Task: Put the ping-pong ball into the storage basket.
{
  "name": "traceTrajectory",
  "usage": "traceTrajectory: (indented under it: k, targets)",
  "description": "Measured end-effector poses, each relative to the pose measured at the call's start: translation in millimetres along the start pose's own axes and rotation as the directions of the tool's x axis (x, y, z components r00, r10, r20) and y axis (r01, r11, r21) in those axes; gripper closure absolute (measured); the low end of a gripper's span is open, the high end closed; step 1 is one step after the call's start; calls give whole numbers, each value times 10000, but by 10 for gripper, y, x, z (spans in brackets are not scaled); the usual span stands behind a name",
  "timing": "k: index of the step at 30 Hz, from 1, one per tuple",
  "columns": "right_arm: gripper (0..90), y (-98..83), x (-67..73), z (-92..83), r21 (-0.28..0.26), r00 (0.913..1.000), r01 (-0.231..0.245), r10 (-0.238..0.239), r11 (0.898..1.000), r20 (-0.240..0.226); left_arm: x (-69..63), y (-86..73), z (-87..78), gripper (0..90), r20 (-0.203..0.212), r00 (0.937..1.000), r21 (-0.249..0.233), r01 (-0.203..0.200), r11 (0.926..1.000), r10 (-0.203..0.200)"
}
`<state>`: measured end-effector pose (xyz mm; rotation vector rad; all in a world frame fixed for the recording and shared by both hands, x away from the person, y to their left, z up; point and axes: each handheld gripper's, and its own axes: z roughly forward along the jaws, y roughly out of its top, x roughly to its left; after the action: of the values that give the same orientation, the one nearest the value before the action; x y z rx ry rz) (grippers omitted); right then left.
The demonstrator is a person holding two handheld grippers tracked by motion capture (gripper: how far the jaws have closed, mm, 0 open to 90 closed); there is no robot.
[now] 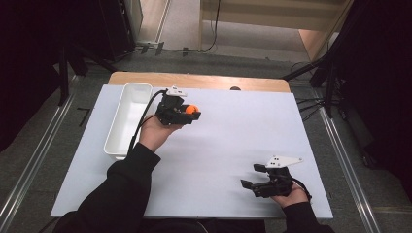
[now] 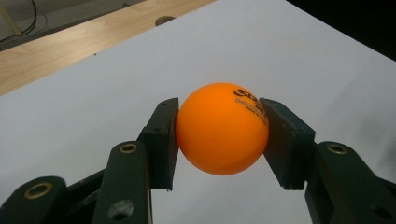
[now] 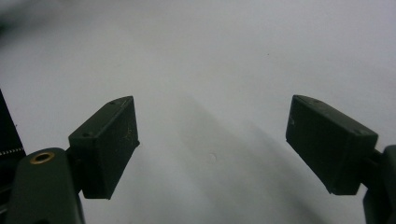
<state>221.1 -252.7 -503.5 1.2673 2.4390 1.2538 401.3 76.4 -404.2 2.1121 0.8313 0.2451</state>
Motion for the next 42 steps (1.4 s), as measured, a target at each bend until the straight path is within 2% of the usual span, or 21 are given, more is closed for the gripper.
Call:
traceTrajectory:
  k: [7,20,31,42]
  targets:
    - [155,1,0,0,-5,10000,0,0,10000,5,42,0,-36,507,48,9999,38,130,9999,-130]
    - [154,10,-2,8,-6,10000,56,-55,10000,18,125,-3,-99,507,-149,9997,75,209,9998,-208]
    - [155,14,-9,13,-28,10000,84,-84,10000,2,210,-11,-166,507,-275,9985,-40,481,9988,-482]
    - [154,22,-4,11,-87,10000,57,-57,9999,17,298,-27,-230,507,-674,9963,-30,534,9986,-534]
